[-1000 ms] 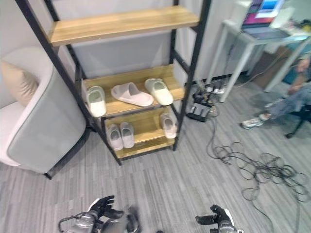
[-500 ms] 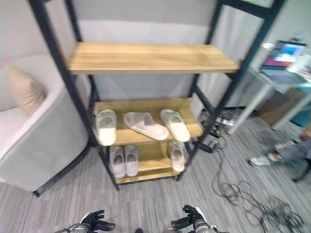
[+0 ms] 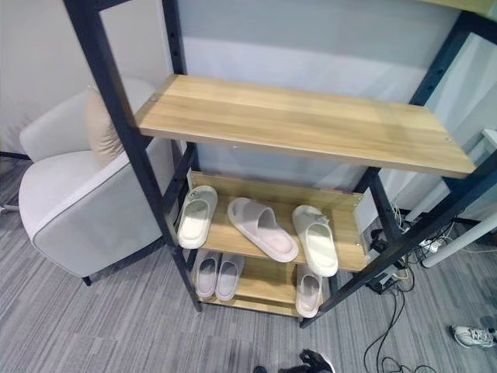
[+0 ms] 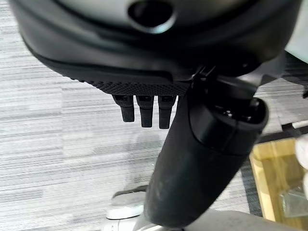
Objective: Arrange the slippers neatly on the shoe rack.
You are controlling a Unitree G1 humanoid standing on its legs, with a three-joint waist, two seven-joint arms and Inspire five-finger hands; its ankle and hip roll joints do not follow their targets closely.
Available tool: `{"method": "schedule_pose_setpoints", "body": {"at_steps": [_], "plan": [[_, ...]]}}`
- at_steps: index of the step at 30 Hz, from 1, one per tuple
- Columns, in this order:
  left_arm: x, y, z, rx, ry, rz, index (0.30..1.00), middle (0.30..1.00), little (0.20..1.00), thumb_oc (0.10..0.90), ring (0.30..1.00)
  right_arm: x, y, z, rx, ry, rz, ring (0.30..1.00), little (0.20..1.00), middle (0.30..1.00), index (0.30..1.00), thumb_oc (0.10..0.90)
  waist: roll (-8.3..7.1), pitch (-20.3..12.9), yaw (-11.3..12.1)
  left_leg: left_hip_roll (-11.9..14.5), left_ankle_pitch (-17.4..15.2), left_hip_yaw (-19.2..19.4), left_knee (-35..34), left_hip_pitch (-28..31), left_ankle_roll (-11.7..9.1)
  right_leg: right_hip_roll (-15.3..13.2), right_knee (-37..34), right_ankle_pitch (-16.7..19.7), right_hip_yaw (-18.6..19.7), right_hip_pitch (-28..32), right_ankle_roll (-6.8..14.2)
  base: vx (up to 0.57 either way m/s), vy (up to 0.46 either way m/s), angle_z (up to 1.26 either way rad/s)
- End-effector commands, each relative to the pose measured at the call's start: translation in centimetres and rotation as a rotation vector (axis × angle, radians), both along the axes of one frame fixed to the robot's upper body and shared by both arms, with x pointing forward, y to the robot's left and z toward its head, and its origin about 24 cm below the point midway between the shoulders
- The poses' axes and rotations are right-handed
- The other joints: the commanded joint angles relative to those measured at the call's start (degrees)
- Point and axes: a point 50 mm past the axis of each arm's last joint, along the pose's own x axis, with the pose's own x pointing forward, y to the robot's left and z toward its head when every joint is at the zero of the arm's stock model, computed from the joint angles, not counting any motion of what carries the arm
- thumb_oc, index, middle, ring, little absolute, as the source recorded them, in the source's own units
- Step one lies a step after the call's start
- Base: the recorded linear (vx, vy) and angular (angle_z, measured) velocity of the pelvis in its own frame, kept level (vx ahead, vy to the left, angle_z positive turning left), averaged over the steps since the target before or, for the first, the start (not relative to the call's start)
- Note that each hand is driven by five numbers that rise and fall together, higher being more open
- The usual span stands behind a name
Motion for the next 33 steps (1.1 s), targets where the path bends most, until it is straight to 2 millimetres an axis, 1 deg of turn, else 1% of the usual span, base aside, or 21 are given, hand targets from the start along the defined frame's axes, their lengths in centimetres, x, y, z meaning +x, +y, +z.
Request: {"method": "schedule_pose_setpoints", "body": {"at_steps": [1, 2, 4, 5, 6, 7, 9, 10, 12, 14, 16, 17, 18, 19, 20, 22, 23, 26, 31, 32, 33], "plan": [[4.7, -2.7, 0.5, -0.049, -0.156, -0.067, 0.900, 0.900, 0.900, 0.800, 0.900, 0.4, -4.1, 1.7, -0.143, -0.097, -0.061, 0.900, 0.900, 0.900, 0.900, 0.800, 2.37, 1.7, -1.2, 9.8, 4.2, 5.3, 3.8, -5.3, -2.9, -0.1, 8.4, -8.0, 0.5, -1.7, 2.3, -0.03, -0.128, 0.56], [5.5, -3.3, 0.7, -0.051, -0.193, -0.092, 0.900, 0.900, 0.900, 0.800, 0.900, 1.5, -3.8, 2.1, -0.160, -0.157, -0.034, 0.900, 0.900, 0.900, 0.900, 0.800, 2.41, 2.1, -1.3, 10.4, 4.3, 6.8, 4.0, -5.5, -2.9, 0.1, 7.7, -8.4, -0.4, -0.9, 2.0, -0.01, -0.085, 0.39], [5.9, -3.7, 0.8, -0.050, -0.208, -0.110, 0.900, 0.900, 0.900, 0.800, 0.900, 2.1, -3.7, 2.4, -0.173, -0.191, -0.019, 0.900, 0.900, 0.900, 0.900, 0.800, 2.55, 2.3, -1.4, 10.8, 4.8, 7.0, 3.0, -5.8, -3.2, 0.0, 7.3, -8.5, -0.9, -0.5, 2.0, 0.00, -0.007, 0.37], [6.8, -2.7, 1.2, -0.033, -0.232, -0.115, 0.900, 0.900, 0.900, 0.800, 0.900, 1.1, -9.5, 4.5, -0.061, -0.231, -0.250, 0.900, 0.900, 0.900, 0.900, 0.800, 2.59, 2.2, -1.7, 11.2, 5.8, 7.3, 1.2, -5.8, -3.5, 0.0, 6.6, -8.5, -1.0, -0.2, 2.2, 0.02, 0.040, 0.27], [6.9, -3.4, 1.1, -0.062, -0.229, -0.139, 0.900, 0.900, 0.900, 0.800, 0.900, 3.3, -7.2, 4.4, -0.166, -0.247, -0.046, 0.900, 0.900, 0.900, 0.900, 0.800, 2.72, 2.2, -1.9, 11.3, 6.1, 6.8, -1.1, -5.6, -3.4, 0.0, 6.7, -8.4, -1.3, -0.3, 2.1, 0.02, 0.096, 0.23], [6.4, -3.8, 0.9, -0.037, -0.232, -0.147, 0.900, 0.900, 0.900, 0.800, 0.900, 5.8, -4.2, 5.1, -0.179, -0.422, 0.028, 0.900, 0.900, 0.900, 0.900, 0.800, 3.19, 2.4, -1.3, 10.7, 7.1, 4.7, -2.8, -6.6, -3.6, 0.1, 6.9, -8.6, -0.9, -0.7, 2.4, 0.02, 0.080, 0.14], [6.3, -3.8, 0.9, -0.037, -0.231, -0.147, 0.900, 0.900, 0.900, 0.800, 0.900, 5.8, -4.2, 5.1, -0.179, -0.422, 0.028, 0.900, 0.900, 0.900, 0.900, 0.800, 3.15, 2.4, -1.3, 10.7, 7.1, 4.7, -2.8, -6.6, -3.6, 0.1, 6.9, -8.7, -0.9, -0.7, 2.4, 0.02, 0.071, -0.12], [5.3, -4.5, 0.5, -0.032, -0.182, -0.175, 0.900, 0.900, 0.900, 0.800, 0.900, 6.8, -2.2, 5.1, -0.163, -0.467, 0.059, 0.900, 0.900, 0.900, 0.900, 0.800, 3.61, 1.9, -1.5, 10.2, 7.1, 3.9, -5.5, -5.9, -3.5, 0.0, 6.9, -8.6, -0.5, -0.6, 2.6, 0.09, 0.118, -0.43], [4.7, -4.7, 0.3, -0.021, -0.158, -0.190, 0.900, 0.900, 0.900, 0.800, 0.900, 7.7, -1.2, 5.4, -0.145, -0.502, 0.091, 0.900, 0.900, 0.900, 0.900, 0.800, 3.91, 1.0, -1.6, 9.8, 7.4, 4.0, -7.6, -4.3, -3.3, -0.3, 6.6, -8.3, 0.0, -0.6, 2.8, 0.11, 0.133, -0.23], [4.5, -4.6, 0.2, -0.014, -0.155, -0.197, 0.900, 0.900, 0.900, 0.800, 0.900, 7.9, -0.9, 5.5, -0.125, -0.514, 0.090, 0.900, 0.900, 0.900, 0.900, 0.800, 3.97, 0.5, -1.7, 9.6, 7.6, 4.5, -8.7, -3.2, -3.2, -0.4, 6.0, -8.0, 0.4, -0.4, 3.0, 0.08, 0.096, -0.06], [4.2, -4.2, 0.2, 0.001, -0.147, -0.194, 0.900, 0.900, 0.900, 0.800, 0.900, 8.3, 0.1, 5.5, -0.061, -0.534, 0.082, 0.900, 0.900, 0.900, 0.900, 0.800, 4.09, -0.3, -1.6, 9.3, 7.6, 5.9, -10.8, -1.1, -2.7, -0.8, 4.9, -7.1, 1.2, 0.0, 3.4, 0.08, 0.135, -0.03], [4.0, -4.0, 0.2, -0.001, -0.150, -0.173, 0.900, 0.900, 0.900, 0.800, 0.900, 6.9, -0.5, 5.5, -0.127, -0.519, 0.176, 0.900, 0.900, 0.900, 0.900, 0.800, 4.29, -0.4, -1.9, 9.2, 7.6, 6.7, -11.5, -0.4, -2.5, -1.0, 4.5, -6.9, 1.7, 0.1, 3.7, 0.05, 0.137, -0.17], [4.5, -3.8, 0.4, 0.000, -0.162, -0.198, 0.900, 0.900, 0.900, 0.800, 0.900, 7.6, -0.9, 5.4, -0.072, -0.505, 0.103, 0.900, 0.900, 0.900, 0.900, 0.800, 4.30, -0.6, -2.5, 9.0, 7.6, 7.5, -12.6, 0.5, -2.4, -1.1, 3.8, -6.5, 1.9, 0.2, 3.9, 0.03, 0.106, -0.31], [4.5, -3.8, 0.4, 0.000, -0.162, -0.198, 0.900, 0.900, 0.900, 0.800, 0.900, 7.6, -0.9, 5.5, -0.072, -0.505, 0.102, 0.900, 0.900, 0.900, 0.900, 0.800, 4.28, -0.5, -2.5, 9.0, 7.6, 7.6, -12.6, 0.6, -2.4, -1.2, 3.8, -6.5, 1.9, 0.3, 4.0, 0.00, 0.091, -0.44], [4.9, -3.5, 0.5, 0.012, -0.177, -0.182, 0.900, 0.900, 0.900, 0.800, 0.900, 8.0, 0.2, 6.8, -0.012, -0.598, 0.095, 0.900, 0.900, 0.900, 0.900, 0.800, 4.32, -0.8, -2.6, 8.8, 7.9, 7.9, -13.2, 0.5, -2.3, -1.3, 3.5, -5.9, 1.9, -0.2, 4.1, 0.01, 0.055, -0.34], [4.9, -3.3, 0.6, 0.012, -0.184, -0.175, 0.900, 0.900, 0.900, 0.800, 0.900, 7.7, 0.4, 7.1, 0.018, -0.616, 0.101, 0.900, 0.900, 0.900, 0.900, 0.800, 4.25, -0.8, -2.8, 8.6, 7.4, 8.2, -13.5, 1.0, -2.1, -1.5, 3.1, -6.1, 1.9, 0.3, 4.3, 0.01, 0.083, -0.13], [5.7, -3.4, 0.9, 0.010, -0.223, -0.189, 0.900, 0.900, 0.900, 0.800, 0.900, 7.0, 1.3, 10.0, 0.070, -0.747, 0.217, 0.900, 0.900, 0.900, 0.900, 0.800, 3.90, -0.8, -4.0, 7.7, 6.9, 9.1, -13.5, 0.6, -2.0, -2.2, 2.1, -5.6, 1.7, 0.3, 4.9, -0.01, 0.107, 0.01], [7.2, -4.1, 1.5, -0.009, -0.319, -0.197, 0.900, 0.900, 0.900, 0.800, 0.900, 6.7, 1.4, 9.1, 0.066, -0.717, 0.191, 0.900, 0.900, 0.900, 0.900, 0.800, 3.95, -0.7, -4.0, 7.3, 6.7, 9.4, -13.5, 0.6, -1.8, -2.6, 1.6, -5.3, 1.4, 0.5, 5.2, 0.00, 0.082, -0.03], [11.6, -5.2, 4.8, -0.072, -0.620, -0.260, 0.900, 0.900, 0.900, 0.800, 0.900, 5.6, 1.4, 7.2, 0.064, -0.644, 0.100, 0.900, 0.900, 0.900, 0.900, 0.800, 4.25, -0.2, -3.3, 6.7, 6.6, 9.1, -13.5, 0.4, -1.3, -3.0, 1.5, -5.2, 1.0, 0.6, 5.5, -0.01, 0.044, -0.07], [12.1, -5.5, 5.6, -0.094, -0.671, -0.295, 0.900, 0.900, 0.900, 0.800, 0.900, 4.9, 1.2, 6.5, 0.069, -0.611, 0.065, 0.900, 0.900, 0.900, 0.900, 0.800, 4.33, 0.0, -3.1, 6.6, 6.5, 9.1, -13.5, 0.4, -1.2, -3.1, 1.4, -5.2, 0.9, 0.6, 5.5, -0.01, 0.021, 0.07], [12.1, -5.5, 5.6, -0.094, -0.671, -0.295, 0.900, 0.900, 0.900, 0.800, 0.900, 4.9, 1.2, 6.5, 0.069, -0.611, 0.065, 0.900, 0.900, 0.900, 0.900, 0.800, 4.33, 0.0, -3.1, 6.6, 6.5, 9.1, -13.5, 0.4, -1.2, -3.1, 1.4, -5.2, 0.9, 0.7, 5.5, -0.01, 0.031, 0.05]]}}
